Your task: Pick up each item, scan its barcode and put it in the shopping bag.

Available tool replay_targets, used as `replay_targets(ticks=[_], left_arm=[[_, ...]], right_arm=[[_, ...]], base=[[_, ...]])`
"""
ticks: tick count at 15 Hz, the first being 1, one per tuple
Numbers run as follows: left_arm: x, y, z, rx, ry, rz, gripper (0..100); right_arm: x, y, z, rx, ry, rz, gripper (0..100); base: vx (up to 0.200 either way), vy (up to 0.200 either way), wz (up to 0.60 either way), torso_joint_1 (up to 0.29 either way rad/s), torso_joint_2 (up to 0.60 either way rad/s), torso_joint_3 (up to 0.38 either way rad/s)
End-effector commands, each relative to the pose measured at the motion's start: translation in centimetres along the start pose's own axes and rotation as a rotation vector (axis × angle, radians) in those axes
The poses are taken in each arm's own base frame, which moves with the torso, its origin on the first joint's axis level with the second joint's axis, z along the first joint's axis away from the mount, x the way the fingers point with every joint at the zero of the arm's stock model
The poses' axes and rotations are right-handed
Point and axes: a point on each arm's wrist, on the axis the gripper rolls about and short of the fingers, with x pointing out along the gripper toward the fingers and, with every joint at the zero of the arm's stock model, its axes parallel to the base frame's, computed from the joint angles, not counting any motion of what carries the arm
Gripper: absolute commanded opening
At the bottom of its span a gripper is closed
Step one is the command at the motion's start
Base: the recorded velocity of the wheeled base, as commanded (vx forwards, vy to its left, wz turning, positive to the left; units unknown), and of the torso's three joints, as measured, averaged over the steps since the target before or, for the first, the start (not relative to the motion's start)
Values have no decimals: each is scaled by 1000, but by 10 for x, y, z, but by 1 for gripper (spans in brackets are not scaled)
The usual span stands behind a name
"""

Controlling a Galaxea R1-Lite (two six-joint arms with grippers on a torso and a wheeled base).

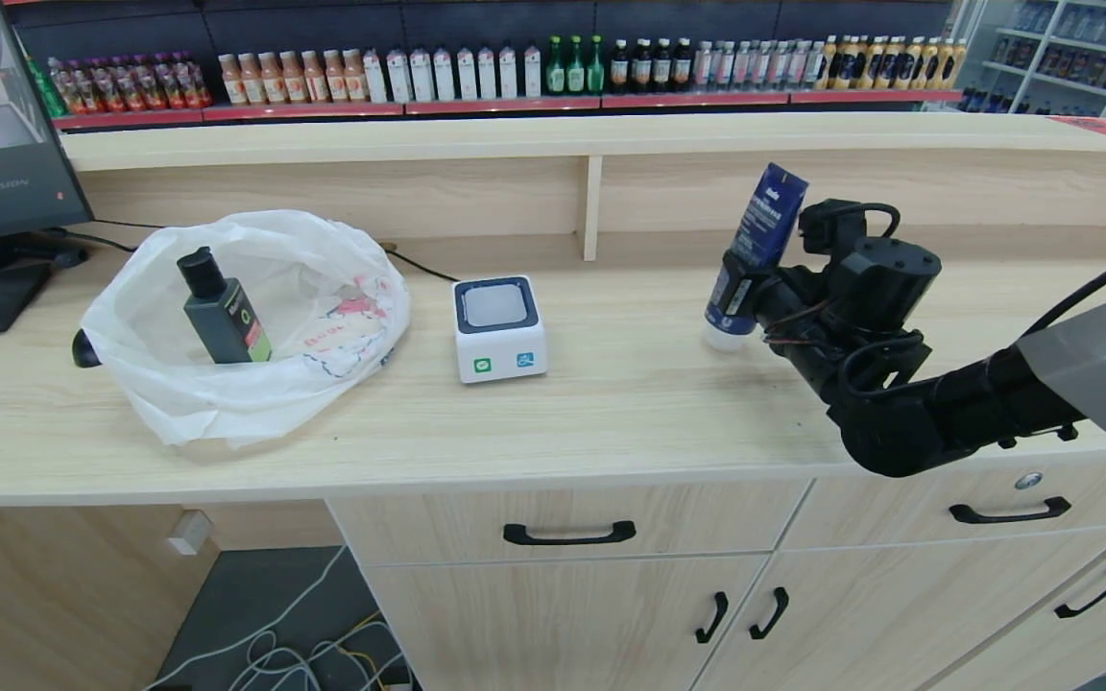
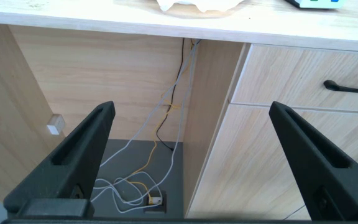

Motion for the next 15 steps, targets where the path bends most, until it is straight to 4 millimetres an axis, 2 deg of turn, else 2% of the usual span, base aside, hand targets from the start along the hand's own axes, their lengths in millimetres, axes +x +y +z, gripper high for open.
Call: replay_targets(ticks=[1, 4, 11, 15], left_arm=[[0, 0, 0, 0, 0, 1, 100], [0, 0, 0, 0, 0, 1, 100], [0, 0, 0, 0, 0, 1, 100], [0, 0, 0, 0, 0, 1, 100]], right_arm=[[0, 0, -3, -1, 8, -3, 0], [0, 0, 0, 1, 4, -1, 0], [-4, 1, 19, 13, -41, 5, 0], [-13, -2, 0, 6, 1, 1, 0]], base=[[0, 0, 0, 0, 0, 0], [0, 0, 0, 0, 0, 0], [0, 0, 0, 0, 0, 0], [0, 0, 0, 0, 0, 0]])
